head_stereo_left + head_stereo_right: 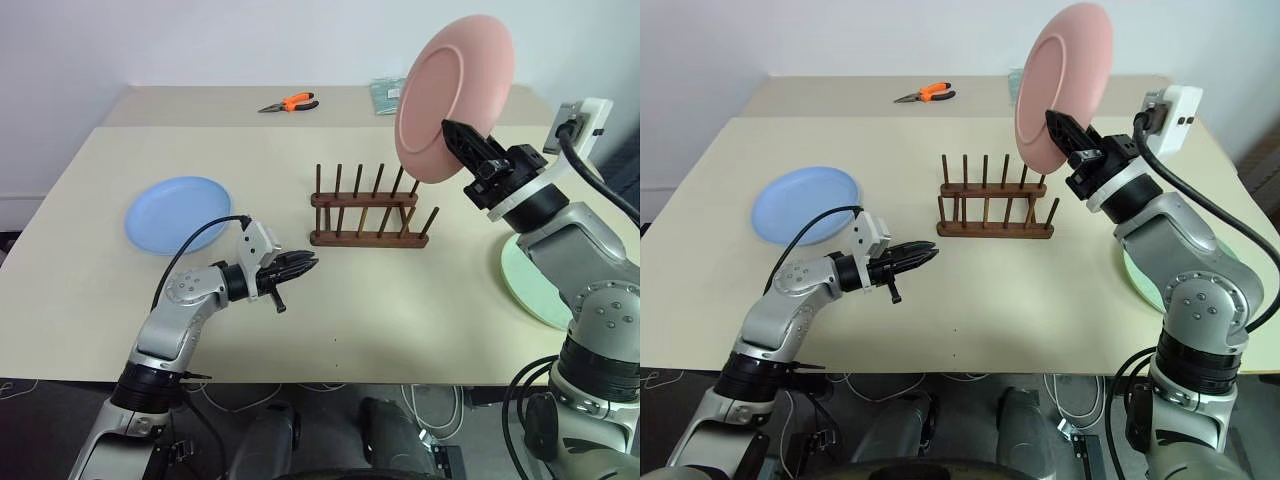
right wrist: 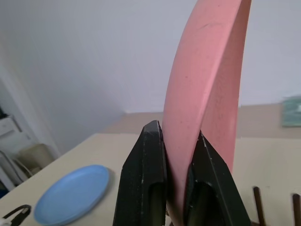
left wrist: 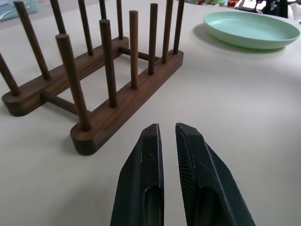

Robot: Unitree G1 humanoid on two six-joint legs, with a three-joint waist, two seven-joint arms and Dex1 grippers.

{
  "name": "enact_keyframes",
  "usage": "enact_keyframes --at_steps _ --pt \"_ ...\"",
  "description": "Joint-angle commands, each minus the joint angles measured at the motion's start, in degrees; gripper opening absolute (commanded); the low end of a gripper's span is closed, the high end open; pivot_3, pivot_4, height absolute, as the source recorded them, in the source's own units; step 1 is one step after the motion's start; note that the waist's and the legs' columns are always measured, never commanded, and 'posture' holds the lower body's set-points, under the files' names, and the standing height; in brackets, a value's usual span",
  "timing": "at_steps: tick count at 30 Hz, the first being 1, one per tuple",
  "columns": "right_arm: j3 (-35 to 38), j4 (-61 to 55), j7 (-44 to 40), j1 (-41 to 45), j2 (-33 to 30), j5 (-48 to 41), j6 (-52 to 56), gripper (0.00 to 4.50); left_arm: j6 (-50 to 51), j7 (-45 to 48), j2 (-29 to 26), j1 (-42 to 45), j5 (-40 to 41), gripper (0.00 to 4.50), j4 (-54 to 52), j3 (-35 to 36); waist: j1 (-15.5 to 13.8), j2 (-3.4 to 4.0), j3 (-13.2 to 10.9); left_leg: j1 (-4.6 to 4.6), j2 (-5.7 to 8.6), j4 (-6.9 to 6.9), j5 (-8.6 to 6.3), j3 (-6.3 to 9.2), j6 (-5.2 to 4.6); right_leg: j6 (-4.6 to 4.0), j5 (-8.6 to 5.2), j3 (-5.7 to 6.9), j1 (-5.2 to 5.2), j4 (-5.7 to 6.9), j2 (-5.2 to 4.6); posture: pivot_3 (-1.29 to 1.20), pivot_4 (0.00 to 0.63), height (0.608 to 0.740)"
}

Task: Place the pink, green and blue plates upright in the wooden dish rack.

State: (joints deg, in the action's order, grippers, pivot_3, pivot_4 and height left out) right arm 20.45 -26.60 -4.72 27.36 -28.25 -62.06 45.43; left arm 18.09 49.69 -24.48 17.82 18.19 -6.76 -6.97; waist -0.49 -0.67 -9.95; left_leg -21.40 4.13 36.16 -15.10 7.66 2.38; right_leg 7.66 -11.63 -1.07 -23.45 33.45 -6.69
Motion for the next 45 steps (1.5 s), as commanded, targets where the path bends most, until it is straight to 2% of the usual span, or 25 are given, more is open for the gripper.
enact_keyframes --at_steps 1,10,14,17,22,25,26,27,29,31,35,36,38,41,45 --pt "0.2 0.1 -0.1 -0.3 -1.4 1.5 -0.6 0.02 -0.3 -0.2 -0.5 -0.3 1.3 0.49 -3.0 1.5 0.1 0.0 0.0 0.0 0.0 0.0 0.0 0.0 0.0 0.0 0.0 0.0 0.0 0.01 0.0 0.0 0.15 0.74" --pt "-1.8 4.1 0.5 -2.3 -1.4 5.9 1.2 0.02 -0.8 -0.2 -0.7 -0.3 1.1 0.49 -2.4 1.6 0.1 0.01 0.0 0.01 0.0 0.01 0.0 -0.03 0.0 0.0 -0.01 -0.01 0.0 0.01 0.0 0.0 0.15 0.74" --pt "-2.0 3.9 0.3 -2.2 -1.6 7.7 0.9 1.58 -1.4 0.0 -0.6 -0.4 0.8 0.49 -1.6 1.4 0.1 0.01 0.0 0.0 0.0 0.0 0.0 -0.03 0.0 0.01 0.0 -0.01 0.0 0.0 0.0 0.0 0.15 0.74" --pt "-0.8 2.7 -0.6 -2.1 -3.6 12.0 -2.0 3.1 -1.9 0.4 -0.4 -0.6 0.8 0.49 -1.0 1.1 0.1 0.01 0.0 0.0 0.0 0.01 0.0 -0.03 0.0 0.01 -0.01 0.0 0.0 0.0 0.0 0.0 0.15 0.74" --pt "10.5 2.5 -4.2 -7.1 -9.6 11.3 -3.3 3.1 -3.5 2.3 0.5 0.4 0.6 0.49 1.8 -0.3 -0.4 -0.01 0.0 -0.04 0.01 0.01 0.0 -0.02 -0.01 0.03 -0.01 0.01 0.03 -0.08 -0.01 0.0 0.15 0.74" --pt "16.6 -0.1 -9.5 -18.4 -15.2 13.6 -1.9 3.95 -5.0 4.0 1.3 1.8 0.2 0.49 4.5 -1.4 -0.9 -0.03 0.0 -0.06 0.03 0.04 -0.05 -0.02 -0.09 0.06 -0.04 0.04 0.09 -0.15 -0.03 0.0 0.15 0.74" --pt "15.4 -2.4 -11.8 -24.4 -17.9 17.6 -2.3 4.39 -5.3 4.5 1.6 2.3 0.0 0.49 5.2 -1.7 -0.9 -0.03 0.0 -0.06 0.03 0.03 -0.06 -0.05 -0.11 0.05 -0.05 0.02 0.1 -0.17 -0.04 0.0 0.15 0.74" --pt "13.7 -4.2 -13.9 -29.9 -20.0 21.5 -3.6 4.46 -5.6 5.1 1.8 2.8 0.0 0.49 5.8 -2.1 -0.9 0.03 0.0 -0.05 0.02 0.02 -0.07 -0.08 -0.11 0.05 -0.05 0.01 0.09 -0.17 -0.04 0.0 0.15 0.74" --pt "9.7 -7.5 -16.5 -39.4 -22.4 27.9 -5.6 4.46 -5.9 6.5 2.2 3.6 -0.1 0.49 6.2 -3.2 -0.4 0.03 0.0 0.0 -0.01 0.01 -0.07 -0.15 -0.12 0.08 -0.08 -0.01 0.08 -0.13 -0.02 0.0 0.15 0.74" --pt "7.0 -8.4 -16.2 -43.3 -22.2 31.5 -6.5 4.46 -5.4 7.7 2.6 4.1 0.5 0.49 5.4 -4.1 0.3 0.03 0.0 0.04 -0.03 0.02 -0.07 -0.2 -0.12 0.23 -0.19 -0.02 0.09 -0.1 -0.02 0.0 0.15 0.74" --pt "1.9 -7.1 -13.8 -45.3 -21.2 38.6 -6.2 4.46 -3.5 9.5 3.3 4.5 2.0 0.49 2.7 -5.5 1.1 0.02 0.0 0.05 -0.08 0.12 -0.07 -0.38 -0.11 0.14 -0.15 -0.12 0.12 -0.11 -0.04 0.0 0.15 0.74" --pt "-0.8 -4.8 -11.9 -45.1 -21.1 42.1 -5.8 4.22 -2.9 10.1 3.6 4.5 2.4 0.49 1.2 -6.4 1.0 0.01 0.0 0.06 -0.08 0.12 -0.07 -0.37 -0.11 0.14 -0.15 -0.12 0.12 -0.11 -0.05 0.0 0.15 0.74" --pt "-4.2 -1.8 -10.2 -44.6 -20.6 46.4 -6.1 3.61 -2.0 10.3 4.0 4.3 2.6 0.49 -0.9 -7.6 0.9 -0.08 0.0 0.03 -0.08 0.11 -0.07 -0.32 -0.11 0.13 -0.15 -0.09 0.09 -0.13 -0.04 0.0 0.15 0.74" --pt "-4.5 -0.1 -10.3 -43.0 -19.2 48.1 -6.4 2.19 -1.4 9.9 4.1 3.9 2.4 0.49 -1.8 -7.9 0.1 -0.06 0.0 -0.01 -0.02 0.09 -0.08 -0.3 -0.12 0.1 -0.13 -0.11 0.08 -0.2 -0.1 0.0 0.15 0.74" --pt "-3.5 1.3 -11.5 -40.9 -18.0 48.9 -6.3 0.07 -0.9 9.5 3.6 3.6 2.3 0.49 -2.4 -7.4 -0.2 -0.06 0.0 0.0 -0.03 0.11 -0.08 -0.31 -0.12 0.14 -0.15 -0.1 0.08 -0.18 -0.09 0.0 0.15 0.74"
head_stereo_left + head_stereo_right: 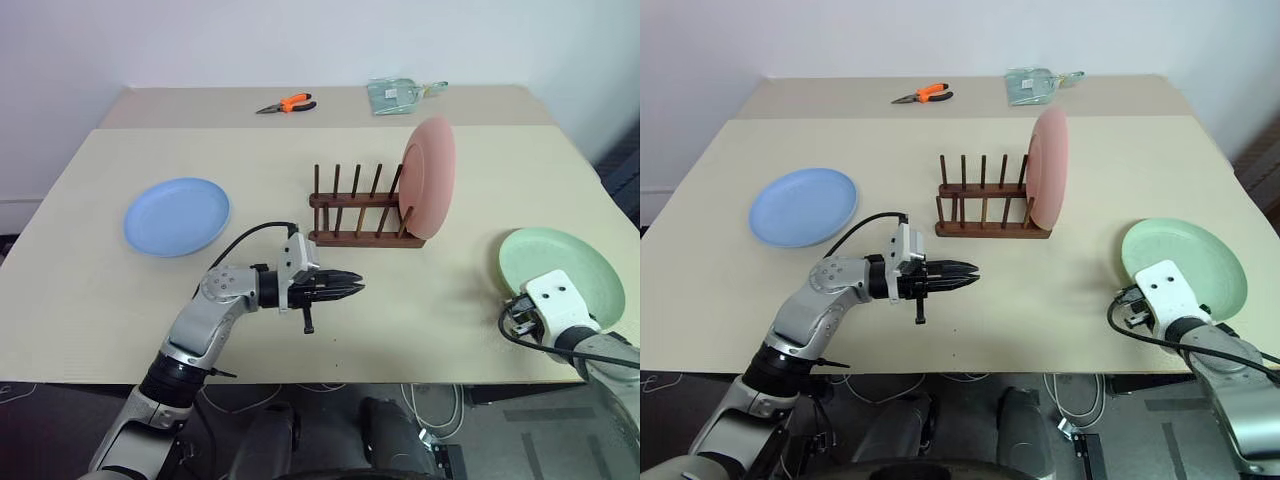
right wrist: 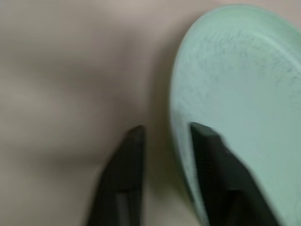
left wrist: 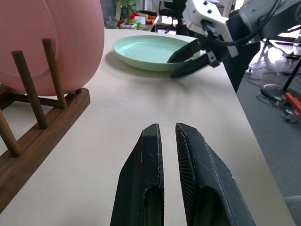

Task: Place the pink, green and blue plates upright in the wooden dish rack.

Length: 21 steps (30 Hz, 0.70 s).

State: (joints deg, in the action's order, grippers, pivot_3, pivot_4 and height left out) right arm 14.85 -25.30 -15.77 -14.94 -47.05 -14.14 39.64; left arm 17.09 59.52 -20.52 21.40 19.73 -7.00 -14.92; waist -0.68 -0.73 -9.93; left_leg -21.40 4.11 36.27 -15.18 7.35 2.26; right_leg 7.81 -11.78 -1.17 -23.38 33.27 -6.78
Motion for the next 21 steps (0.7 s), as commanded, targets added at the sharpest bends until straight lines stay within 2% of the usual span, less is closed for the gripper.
enact_keyframes --at_steps 1,4,7,9,11,13,15,17,21 --pt "2.4 0.1 -0.8 2.0 1.0 1.0 -0.7 0.07 0.0 -0.4 -0.6 -0.1 0.6 0.49 -2.0 0.7 -0.1 -0.01 0.0 0.0 0.0 0.0 0.0 0.01 0.0 0.0 0.0 0.0 0.01 0.0 0.01 0.0 0.15 0.74" --pt "5.6 -1.1 -1.5 6.0 1.8 0.6 -4.9 0.07 -1.1 -1.2 -1.4 -0.3 0.1 0.49 -0.5 2.2 -0.1 0.0 0.0 0.0 0.0 -0.01 0.0 0.02 0.0 0.01 -0.01 0.01 0.01 -0.01 0.01 0.0 0.15 0.74" --pt "12.4 -4.5 -2.4 15.9 4.8 -7.9 -6.3 0.07 -3.2 -2.2 -2.2 -0.3 -0.7 0.49 2.6 4.1 0.4 0.15 0.0 0.03 -0.01 -0.01 0.0 -0.02 0.0 0.01 0.01 -0.02 0.0 0.01 0.02 0.0 0.15 0.74" --pt "16.0 -6.8 -1.3 25.1 7.1 -17.2 -3.6 0.07 -4.5 -2.9 -2.6 0.3 -1.2 0.49 4.8 5.2 0.5 0.18 -0.1 0.05 -0.04 -0.02 0.0 -0.01 0.0 0.01 0.01 -0.01 -0.01 0.06 0.06 0.0 0.15 0.74" --pt "18.5 -8.8 2.1 35.3 9.6 -31.0 -0.3 0.07 -5.6 -3.7 -2.9 0.8 -1.6 0.49 6.6 6.3 0.5 0.19 -0.1 0.05 -0.06 -0.05 0.0 0.07 0.0 0.01 0.02 0.03 -0.02 0.07 0.1 0.0 0.15 0.74" --pt "19.7 -9.8 4.9 41.0 10.8 -41.5 2.1 0.07 -6.2 -4.2 -3.0 1.0 -1.9 0.49 7.6 7.0 0.1 0.15 -0.1 0.01 -0.06 -0.08 0.0 0.2 0.0 -0.04 0.13 0.09 -0.04 0.08 0.11 0.0 0.15 0.74" --pt "17.8 -10.4 9.2 46.2 12.6 -52.8 2.4 0.07 -6.7 -4.7 -3.5 0.9 -1.9 0.49 8.1 7.9 -0.2 0.04 -0.1 -0.04 -0.06 -0.12 0.0 0.39 0.0 0.0 0.17 0.24 -0.01 0.05 0.1 0.0 0.15 0.74" --pt "11.8 -10.6 15.5 51.9 17.8 -62.7 1.4 0.07 -6.9 -5.3 -4.4 0.4 -1.8 0.49 8.0 9.1 0.0 0.04 -0.1 -0.09 -0.02 -0.13 0.0 0.45 0.0 0.0 0.18 0.28 0.0 -0.02 0.05 0.0 0.15 0.74" --pt "3.7 -8.7 23.8 55.0 25.5 -68.8 0.2 0.07 -6.2 -6.3 -5.2 -0.3 -1.5 0.49 6.7 10.5 0.4 0.1 -0.1 -0.03 -0.02 -0.13 0.0 0.46 0.0 -0.06 0.17 0.12 -0.07 0.05 0.01 0.0 0.15 0.74"
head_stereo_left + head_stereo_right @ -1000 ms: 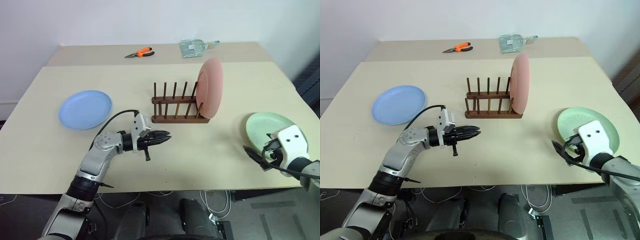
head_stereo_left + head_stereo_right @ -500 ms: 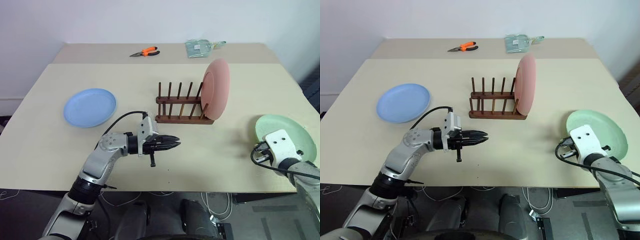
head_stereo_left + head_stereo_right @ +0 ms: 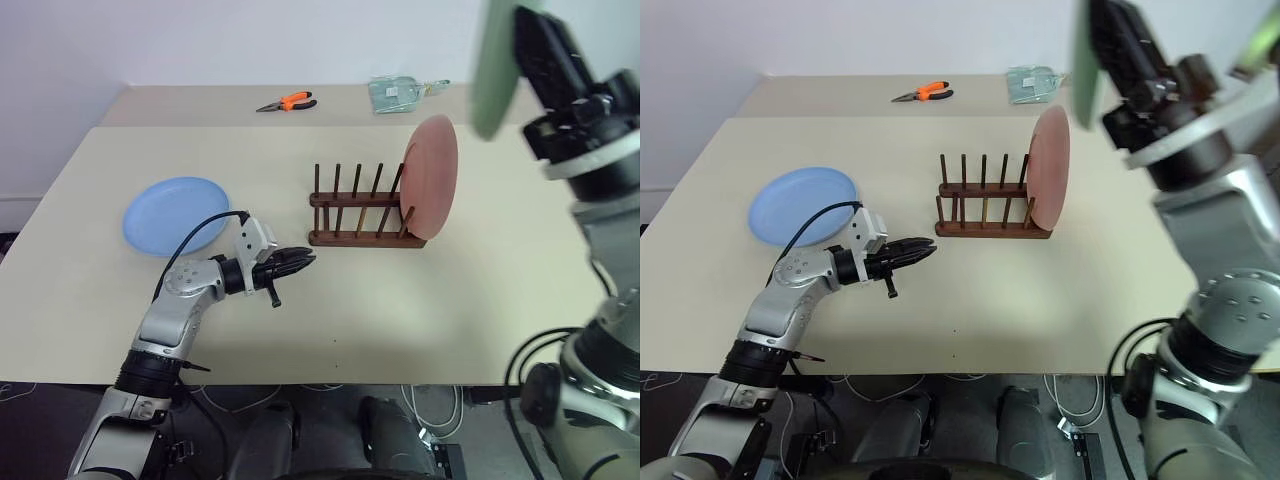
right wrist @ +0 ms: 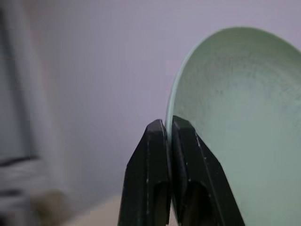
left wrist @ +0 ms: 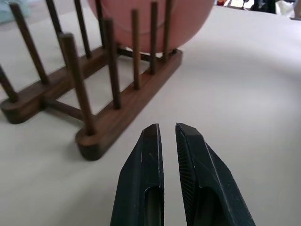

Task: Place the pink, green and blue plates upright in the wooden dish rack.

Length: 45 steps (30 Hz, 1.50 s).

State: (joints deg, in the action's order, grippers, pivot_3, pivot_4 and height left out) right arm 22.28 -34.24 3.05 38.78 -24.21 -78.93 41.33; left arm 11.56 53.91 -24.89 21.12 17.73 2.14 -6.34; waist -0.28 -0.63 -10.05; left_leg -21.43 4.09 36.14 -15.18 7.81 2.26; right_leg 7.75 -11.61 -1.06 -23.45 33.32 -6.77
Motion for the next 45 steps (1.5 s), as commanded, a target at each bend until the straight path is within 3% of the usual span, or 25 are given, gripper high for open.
enact_keyframes --at_steps 1,6,17,20,26,27,37,40,45 --pt "-5.1 0.9 6.2 1.3 3.6 -3.9 -1.6 0.07 -0.4 -0.9 -0.9 -0.2 0.6 0.49 -2.8 2.1 0.0 -0.01 0.0 0.01 0.0 0.0 0.0 0.0 0.0 0.0 0.0 0.0 0.0 0.02 0.01 0.0 0.15 0.74" --pt "-10.2 7.9 7.7 -1.5 6.3 -1.2 -0.9 0.07 0.4 -1.7 -1.2 -2.0 0.7 0.49 -5.3 2.1 -0.2 0.0 0.0 0.0 0.05 0.0 0.0 -0.11 0.0 0.03 0.02 0.03 -0.01 0.02 0.02 0.0 0.15 0.74" --pt "-10.5 19.0 6.4 -1.2 7.8 -0.1 -0.2 0.07 1.8 -3.2 -1.7 -4.5 0.9 0.49 -8.7 2.4 1.0 0.05 0.0 0.03 0.03 -0.03 0.01 -0.16 0.01 0.06 0.03 0.01 -0.07 0.14 0.08 0.0 0.15 0.74" --pt "-10.2 21.5 5.9 -0.5 7.8 -0.3 0.2 0.99 2.7 -3.6 -1.8 -4.4 1.1 0.49 -9.3 2.5 1.1 0.07 0.0 0.04 0.03 -0.01 0.01 -0.16 0.01 0.05 0.04 0.01 -0.07 0.15 0.09 0.0 0.15 0.74" --pt "-9.5 21.8 4.2 1.0 6.4 0.8 0.5 4.09 3.8 -4.0 -2.1 -4.9 1.3 0.49 -9.9 2.7 1.1 0.08 0.0 0.02 0.03 -0.06 0.01 -0.17 0.01 0.07 0.04 0.0 -0.11 0.14 0.09 0.0 0.15 0.74" --pt "-10.1 21.0 3.5 1.0 5.8 1.6 1.0 4.43 3.8 -4.1 -2.2 -5.0 1.3 0.49 -9.9 2.7 1.1 0.08 0.0 0.02 0.03 -0.06 0.01 -0.17 0.01 0.07 0.04 0.0 -0.11 0.15 0.09 0.0 0.15 0.74" --pt "-11.0 17.8 4.8 -1.2 5.3 2.5 4.7 4.43 4.2 -4.3 -1.9 -4.7 1.4 0.49 -9.7 2.4 1.1 0.08 0.0 0.02 0.02 -0.06 0.01 -0.17 0.01 0.07 0.04 0.0 -0.11 0.14 0.09 0.0 0.15 0.74" --pt "-10.5 17.4 5.2 -1.5 5.5 1.7 5.2 3.68 4.5 -4.4 -1.8 -4.6 1.4 0.49 -9.9 2.3 1.1 0.08 0.0 0.02 0.02 -0.06 0.01 -0.17 0.01 0.07 0.04 0.0 -0.1 0.14 0.09 0.0 0.15 0.74" --pt "-9.9 17.4 6.3 -1.3 5.7 0.9 5.6 1.05 5.4 -4.8 -1.6 -4.1 1.5 0.49 -10.5 2.2 1.2 0.08 0.0 0.01 0.02 -0.07 0.01 -0.17 0.01 0.07 0.04 0.0 -0.13 0.14 0.09 0.0 0.15 0.74"
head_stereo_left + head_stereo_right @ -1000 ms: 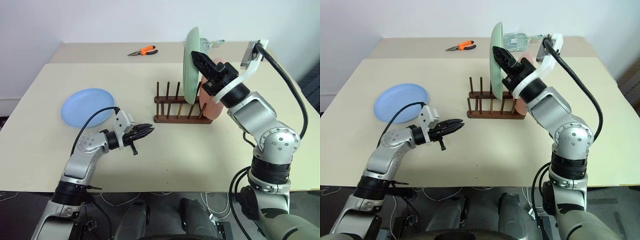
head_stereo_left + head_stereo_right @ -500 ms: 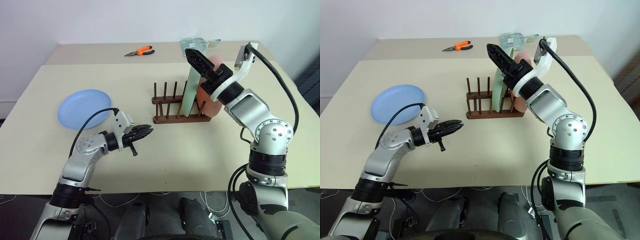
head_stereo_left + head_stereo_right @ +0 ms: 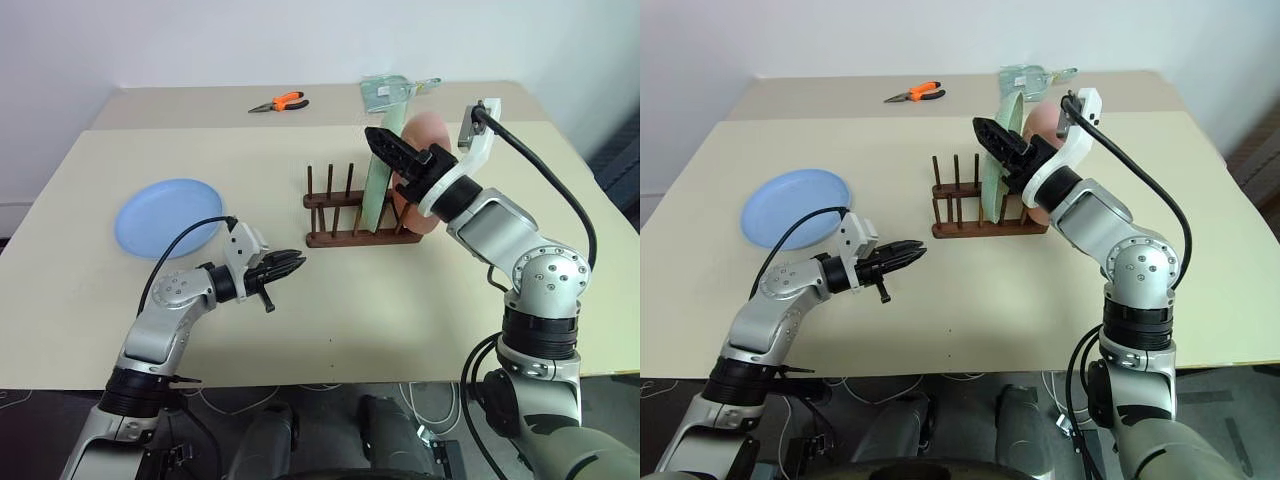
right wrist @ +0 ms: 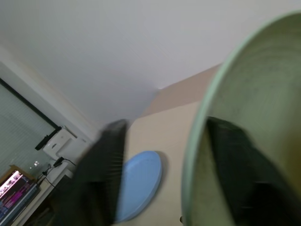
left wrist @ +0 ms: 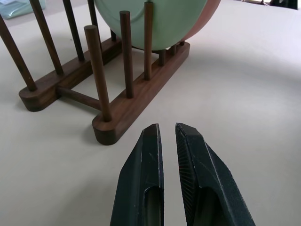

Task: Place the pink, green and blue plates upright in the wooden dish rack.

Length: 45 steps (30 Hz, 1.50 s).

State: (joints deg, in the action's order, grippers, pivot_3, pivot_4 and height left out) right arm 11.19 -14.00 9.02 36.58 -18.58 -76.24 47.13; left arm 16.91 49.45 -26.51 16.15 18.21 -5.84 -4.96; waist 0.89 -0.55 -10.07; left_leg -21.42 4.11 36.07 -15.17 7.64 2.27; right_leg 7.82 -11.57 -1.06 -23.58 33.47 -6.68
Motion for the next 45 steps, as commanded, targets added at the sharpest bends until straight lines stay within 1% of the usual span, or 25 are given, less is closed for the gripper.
enact_keyframes --at_steps 1,2,11,17,22,27,37,45 --pt "1.3 -2.8 0.5 1.0 0.1 -2.0 -0.1 0.51 0.2 -0.4 0.1 0.9 1.0 0.49 -2.6 0.8 0.0 0.0 0.0 0.0 0.0 0.0 0.0 0.0 0.0 0.0 0.0 0.0 0.0 0.0 0.0 0.0 0.15 0.74" --pt "1.4 -2.8 0.9 1.2 0.2 -2.3 -0.1 0.05 0.3 -0.4 0.1 0.9 1.0 0.49 -2.6 0.8 0.0 0.0 0.0 0.0 0.0 0.0 0.0 0.0 0.0 0.0 0.0 0.0 0.0 0.0 0.0 0.0 0.15 0.74" --pt "2.3 -3.8 4.1 1.8 0.3 -5.7 -0.6 0.05 0.7 -0.9 0.4 1.1 1.1 0.49 -2.6 0.8 -0.1 0.0 0.0 -0.02 0.0 0.01 0.0 0.0 0.0 0.0 0.0 0.0 0.01 -0.01 -0.01 0.0 0.15 0.74" --pt "3.7 -5.0 5.9 2.2 -0.1 -10.3 -1.9 0.05 1.0 -1.1 0.4 1.0 1.0 0.49 -2.9 0.9 -0.1 0.0 0.0 -0.02 0.0 0.0 0.0 0.0 0.0 0.0 0.0 0.0 0.01 -0.01 -0.01 0.0 0.15 0.74" --pt "5.2 -8.8 2.5 3.9 -3.1 -16.8 -2.5 0.05 0.8 -0.6 -0.1 0.7 1.1 0.49 -2.4 1.3 -0.1 0.01 0.0 -0.04 -0.01 0.0 0.0 0.01 0.0 0.0 -0.01 0.0 0.01 -0.04 -0.01 0.0 0.15 0.74" --pt "4.7 -8.6 -0.7 5.2 -5.0 -20.6 -2.9 0.05 0.4 -0.4 -0.2 0.8 1.0 0.49 -1.7 1.4 -0.1 0.01 0.0 -0.01 -0.03 -0.02 0.0 0.01 0.0 -0.04 -0.04 0.01 0.02 -0.05 0.0 0.0 0.15 0.74" --pt "1.6 1.9 -12.6 5.7 -7.2 -15.3 0.3 0.05 0.4 -0.6 -0.2 -0.4 0.9 0.49 -2.9 1.3 -0.1 0.01 0.0 -0.03 -0.02 -0.01 0.0 -0.01 0.0 -0.13 -0.08 0.0 0.02 -0.07 0.0 0.0 0.15 0.74" --pt "0.3 9.9 -20.2 8.0 -6.8 -9.3 2.6 0.05 0.9 -0.8 -1.0 -1.6 1.3 0.49 -4.2 1.7 -0.1 0.01 0.0 -0.04 -0.02 -0.01 0.0 -0.02 0.0 -0.1 -0.06 0.0 0.01 -0.08 0.0 0.0 0.15 0.74"
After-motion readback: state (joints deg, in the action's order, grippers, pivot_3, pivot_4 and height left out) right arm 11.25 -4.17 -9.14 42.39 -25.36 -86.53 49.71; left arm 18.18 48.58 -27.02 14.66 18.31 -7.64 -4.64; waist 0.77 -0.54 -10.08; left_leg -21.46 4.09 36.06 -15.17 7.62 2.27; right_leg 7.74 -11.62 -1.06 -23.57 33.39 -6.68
